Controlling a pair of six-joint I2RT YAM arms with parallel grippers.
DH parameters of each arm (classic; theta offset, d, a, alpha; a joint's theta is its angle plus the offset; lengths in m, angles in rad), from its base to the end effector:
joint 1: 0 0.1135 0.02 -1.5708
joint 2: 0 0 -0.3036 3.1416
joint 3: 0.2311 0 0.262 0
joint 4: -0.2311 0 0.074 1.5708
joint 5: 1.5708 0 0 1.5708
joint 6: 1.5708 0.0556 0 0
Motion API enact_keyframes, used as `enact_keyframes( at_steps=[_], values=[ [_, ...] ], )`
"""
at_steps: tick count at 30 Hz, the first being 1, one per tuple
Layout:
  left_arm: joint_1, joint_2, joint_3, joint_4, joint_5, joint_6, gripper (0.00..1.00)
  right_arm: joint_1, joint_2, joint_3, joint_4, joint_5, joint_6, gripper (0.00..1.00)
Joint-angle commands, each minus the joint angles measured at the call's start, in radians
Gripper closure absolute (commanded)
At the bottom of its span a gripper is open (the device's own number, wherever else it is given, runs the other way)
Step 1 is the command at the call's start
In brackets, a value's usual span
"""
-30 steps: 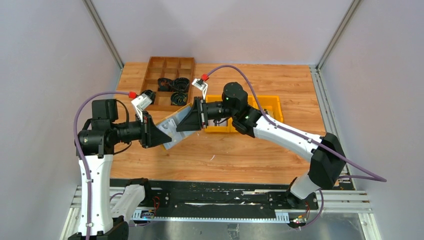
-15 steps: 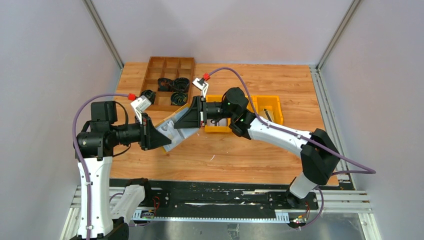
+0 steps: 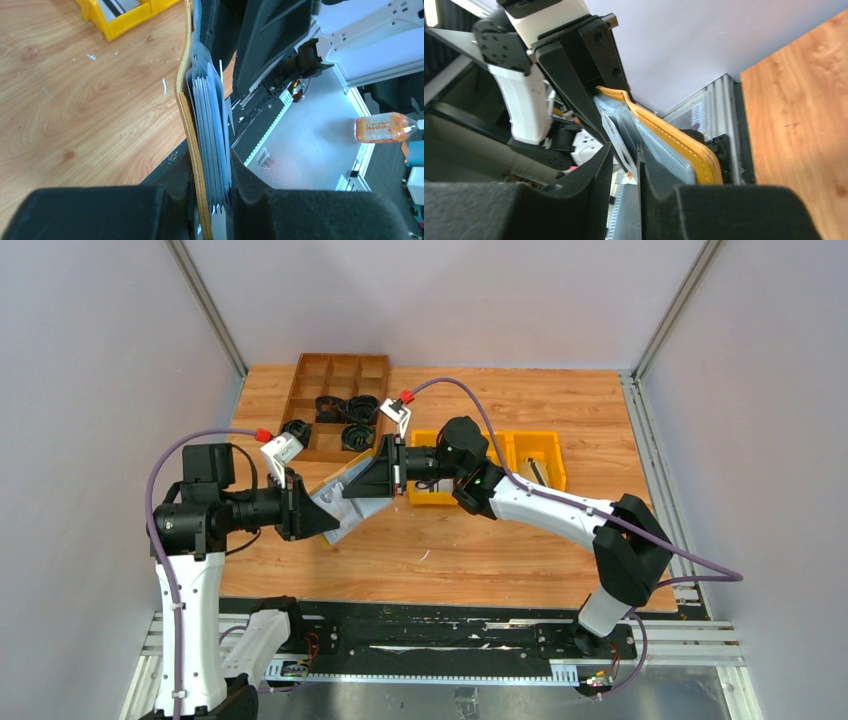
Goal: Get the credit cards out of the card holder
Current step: Remove the credit card from the card holder.
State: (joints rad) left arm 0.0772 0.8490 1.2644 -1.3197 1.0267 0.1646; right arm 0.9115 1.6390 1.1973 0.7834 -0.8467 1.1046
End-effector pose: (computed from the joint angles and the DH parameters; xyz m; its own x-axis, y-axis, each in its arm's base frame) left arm 0.0955 -0.0403 0.4184 -0.6932 0.0315 -0.7201 0.6093 0.5593 -0.5621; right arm 0.2129 0.3427 0.3988 -0.7617 -0.0168 -0.6477 -0.6131 -0.3050 0.7288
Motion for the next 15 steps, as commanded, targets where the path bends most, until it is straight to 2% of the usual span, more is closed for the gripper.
enact_keyframes(
  at_steps=[1, 4, 7, 11, 15],
  values=[
    [-0.016, 0.042, 0.008, 0.045, 0.031, -0.034, 0.91, 0.118, -0.020, 0.081, -0.127, 0.049, -0.134, 0.72],
    [-0.016, 0.056, 0.007, 0.043, 0.041, -0.049, 0.91, 0.138, -0.025, 0.116, -0.281, 0.102, -0.235, 0.77],
    [-0.017, 0.049, 0.013, 0.045, 0.057, -0.048, 0.88, 0.140, -0.030, 0.114, -0.331, 0.140, -0.260, 0.84],
    [-0.016, 0.032, 0.015, 0.045, 0.064, -0.042, 0.82, 0.137, -0.043, 0.105, -0.327, 0.133, -0.265, 0.99],
    [-0.017, 0.026, 0.014, 0.047, 0.085, -0.041, 0.77, 0.110, -0.066, 0.063, -0.228, 0.086, -0.204, 1.00]
  ],
)
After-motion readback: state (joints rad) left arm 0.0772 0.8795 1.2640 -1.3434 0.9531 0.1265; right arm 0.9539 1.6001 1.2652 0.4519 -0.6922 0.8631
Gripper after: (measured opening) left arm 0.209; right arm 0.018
